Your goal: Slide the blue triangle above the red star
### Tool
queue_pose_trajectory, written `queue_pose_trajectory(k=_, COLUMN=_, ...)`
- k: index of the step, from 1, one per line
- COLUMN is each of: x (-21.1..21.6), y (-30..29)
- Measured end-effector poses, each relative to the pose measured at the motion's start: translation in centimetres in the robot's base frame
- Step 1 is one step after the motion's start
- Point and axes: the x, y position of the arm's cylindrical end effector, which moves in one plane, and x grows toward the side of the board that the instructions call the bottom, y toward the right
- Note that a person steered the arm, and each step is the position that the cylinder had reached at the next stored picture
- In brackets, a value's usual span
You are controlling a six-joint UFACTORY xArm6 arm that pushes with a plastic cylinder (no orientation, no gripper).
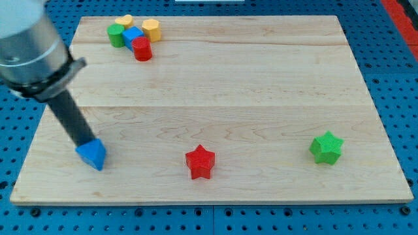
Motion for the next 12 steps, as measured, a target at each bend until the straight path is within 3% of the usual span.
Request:
queue_pose_trajectory(k=3, x=1.6, y=-4.4)
queue_pose_trajectory(k=5, x=4.7, y=-1.5)
queue_pose_trajectory(k=9, x=4.3, y=8.5)
queue_pose_trajectory(k=11, x=0.9, y=7.5)
queue_pose_trajectory(k=12, x=-0.1, y=3.7)
